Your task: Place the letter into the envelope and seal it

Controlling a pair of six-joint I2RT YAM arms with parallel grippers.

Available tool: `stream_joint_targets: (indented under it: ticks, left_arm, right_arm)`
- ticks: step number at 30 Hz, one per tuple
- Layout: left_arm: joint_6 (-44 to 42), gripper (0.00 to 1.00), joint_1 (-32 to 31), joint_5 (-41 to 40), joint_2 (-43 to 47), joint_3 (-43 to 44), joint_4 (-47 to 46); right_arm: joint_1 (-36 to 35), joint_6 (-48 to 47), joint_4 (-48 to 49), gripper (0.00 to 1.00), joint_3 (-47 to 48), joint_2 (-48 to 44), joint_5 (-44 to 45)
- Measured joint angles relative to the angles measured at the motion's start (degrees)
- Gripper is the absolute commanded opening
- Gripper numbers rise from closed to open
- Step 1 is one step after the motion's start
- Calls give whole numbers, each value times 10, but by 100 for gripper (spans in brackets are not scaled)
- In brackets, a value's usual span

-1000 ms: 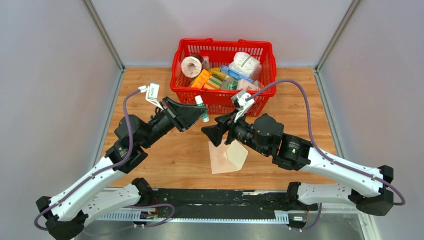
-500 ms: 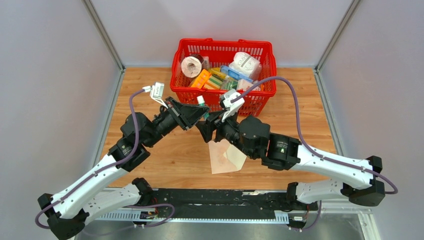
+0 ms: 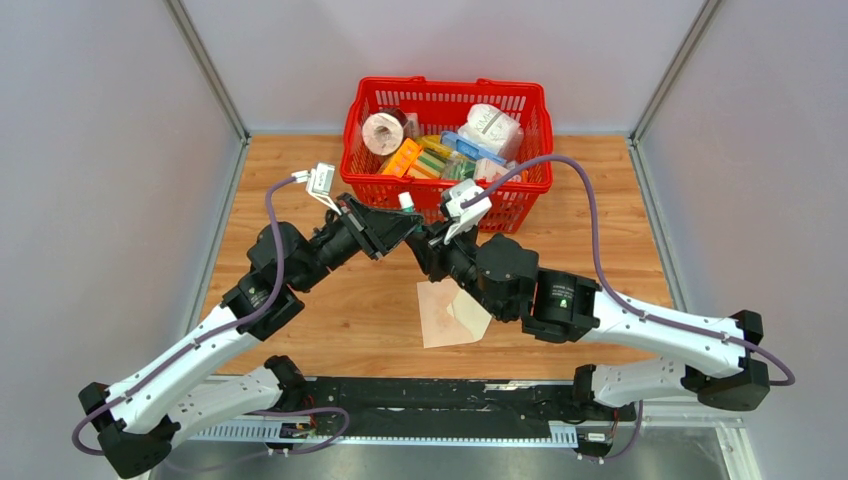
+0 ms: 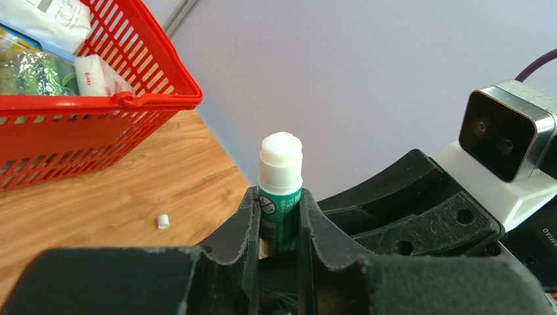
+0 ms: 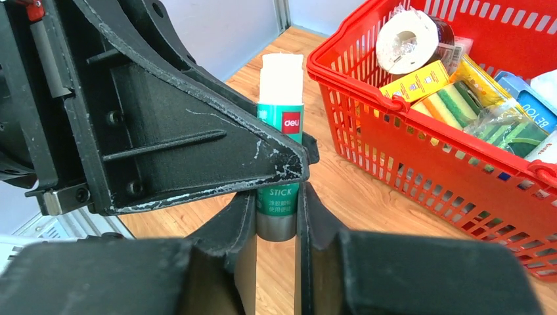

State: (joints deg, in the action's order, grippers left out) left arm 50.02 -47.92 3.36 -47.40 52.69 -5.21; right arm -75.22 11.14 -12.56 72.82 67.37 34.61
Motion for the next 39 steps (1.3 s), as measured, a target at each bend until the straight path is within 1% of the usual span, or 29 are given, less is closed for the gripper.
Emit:
stream_joint_targets:
  ticks: [4, 6, 7, 8, 13, 20, 27, 32, 36, 39]
  left_arm:
    - [0, 0, 0, 2, 0, 0, 0]
    - [-1, 8, 0, 4, 0, 0, 4]
    - [-2, 15, 0, 6, -1, 2, 10]
    - [-2, 17, 0, 7, -2, 5, 14]
    - [-5, 34, 0, 12, -7, 13, 30]
    - [-11, 40, 0, 24, -7, 13, 47]
    - [-32, 48, 0, 30, -3, 13, 55]
    - [-94, 52, 0, 39, 30, 13, 104]
    - [-201, 56, -1, 62, 62, 17, 153]
    - [-293, 59, -15, 64, 64, 30, 191]
  right_arm:
    - [0, 1, -1, 1, 0, 0, 0]
    - [0, 3, -7, 0, 1, 0, 0]
    - [0, 6, -15, 0, 3, 0, -1]
    - [0, 9, -23, 0, 7, 1, -2]
    - [0, 27, -53, 0, 17, 1, -4]
    - [2, 38, -94, 0, 17, -8, -6]
    - [6, 42, -133, 0, 19, -16, -9]
    - [24, 59, -200, 0, 25, -18, -35]
    - [65, 82, -264, 0, 31, -28, -89]
    - [110, 102, -315, 0, 41, -38, -162]
